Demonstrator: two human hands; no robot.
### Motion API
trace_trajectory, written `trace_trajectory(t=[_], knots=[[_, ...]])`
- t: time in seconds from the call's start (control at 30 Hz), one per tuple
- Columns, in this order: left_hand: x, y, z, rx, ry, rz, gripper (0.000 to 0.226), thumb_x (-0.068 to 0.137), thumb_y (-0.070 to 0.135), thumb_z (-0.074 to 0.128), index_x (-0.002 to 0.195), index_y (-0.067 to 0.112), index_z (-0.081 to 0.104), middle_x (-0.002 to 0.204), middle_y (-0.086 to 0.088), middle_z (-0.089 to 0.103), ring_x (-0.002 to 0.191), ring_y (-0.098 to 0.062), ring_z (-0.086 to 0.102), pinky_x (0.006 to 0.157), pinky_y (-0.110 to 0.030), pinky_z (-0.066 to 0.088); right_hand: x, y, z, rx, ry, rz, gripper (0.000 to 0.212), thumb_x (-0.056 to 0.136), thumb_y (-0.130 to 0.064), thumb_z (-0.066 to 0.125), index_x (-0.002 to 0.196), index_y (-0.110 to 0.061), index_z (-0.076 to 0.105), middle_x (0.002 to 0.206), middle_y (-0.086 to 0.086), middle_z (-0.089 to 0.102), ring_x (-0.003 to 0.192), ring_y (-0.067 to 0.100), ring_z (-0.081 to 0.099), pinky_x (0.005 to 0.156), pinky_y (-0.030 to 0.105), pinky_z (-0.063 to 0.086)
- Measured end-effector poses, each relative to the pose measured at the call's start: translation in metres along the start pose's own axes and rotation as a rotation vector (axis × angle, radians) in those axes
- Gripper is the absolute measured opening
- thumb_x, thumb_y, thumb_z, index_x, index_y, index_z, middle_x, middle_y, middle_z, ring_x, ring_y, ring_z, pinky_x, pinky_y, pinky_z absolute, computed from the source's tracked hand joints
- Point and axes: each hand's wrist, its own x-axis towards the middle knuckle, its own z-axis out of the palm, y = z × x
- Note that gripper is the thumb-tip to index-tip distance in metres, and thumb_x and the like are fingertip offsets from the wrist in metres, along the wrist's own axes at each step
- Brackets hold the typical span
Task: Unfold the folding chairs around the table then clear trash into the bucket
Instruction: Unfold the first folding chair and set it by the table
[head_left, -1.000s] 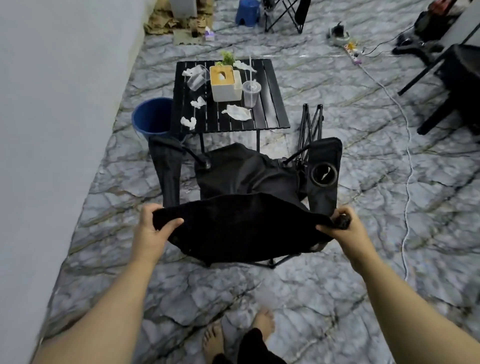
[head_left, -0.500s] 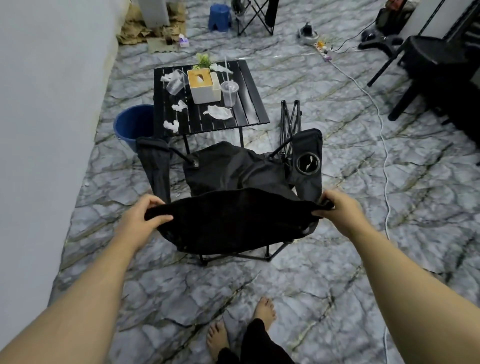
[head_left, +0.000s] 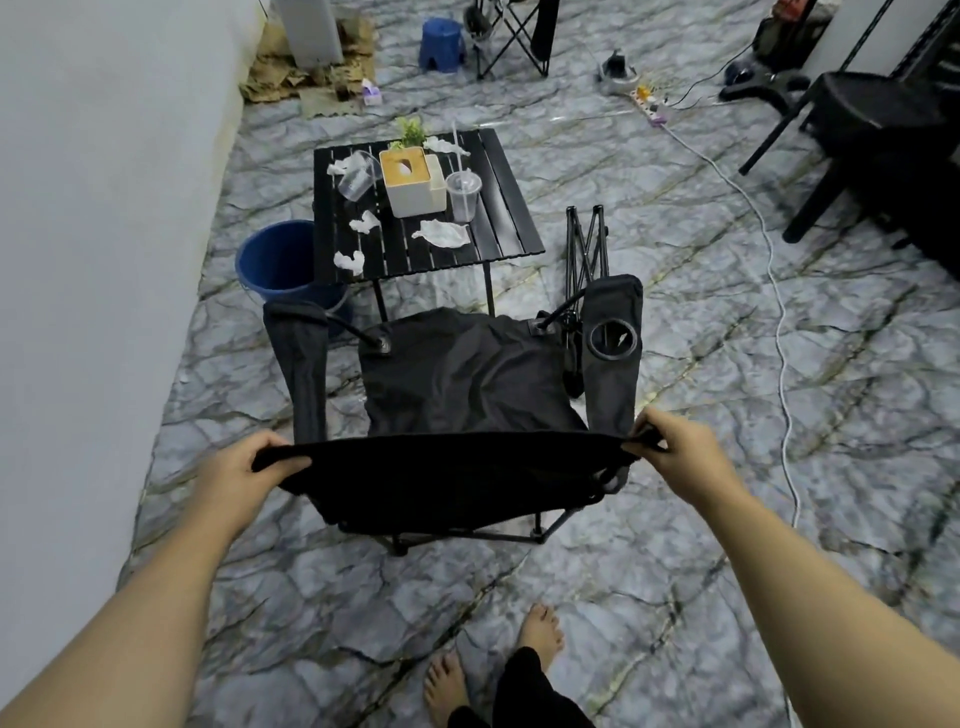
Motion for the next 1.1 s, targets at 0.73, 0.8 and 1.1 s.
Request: trace_trajectory(t=[0.73, 0.8, 1.1], knots=[[0.007, -0.018, -0.012, -0.047, 0.097, -0.030, 0.020, 0.077, 0.009, 0.072, 0.067, 0.020, 0.059, 0.067, -0.002, 0.060, 0.063, -0.016, 0.052, 0.059, -0.018, 0.040, 0.006, -0.016, 0.011, -0.119, 0.064, -0.100, 0.028, 0.084, -0.010, 0.067, 0.074, -0.017, 0.041, 0.063, -0.002, 0.047, 0.062, 0.025, 0.047, 0.053, 0.029, 0.034], [0.010, -0.019, -0.012, -0.051, 0.104, -0.020, 0.016, 0.077, 0.009, 0.072, 0.070, 0.017, 0.061, 0.067, 0.001, 0.059, 0.063, -0.011, 0.051, 0.056, -0.012, 0.040, 0.008, -0.020, 0.008, -0.098, 0.103, -0.114, 0.029, 0.082, -0.008, 0.067, 0.075, -0.020, 0.041, 0.060, -0.012, 0.044, 0.061, 0.014, 0.048, 0.055, 0.020, 0.035], [-0.002, -0.027, -0.010, -0.051, 0.017, -0.083, 0.010, 0.078, 0.017, 0.071, 0.074, 0.014, 0.063, 0.074, -0.004, 0.063, 0.070, -0.014, 0.054, 0.062, -0.026, 0.039, -0.004, -0.016, 0.011, -0.034, 0.016, -0.051, 0.050, 0.084, -0.008, 0.066, 0.065, -0.040, 0.034, 0.066, -0.016, 0.049, 0.066, 0.012, 0.049, 0.059, 0.019, 0.037]])
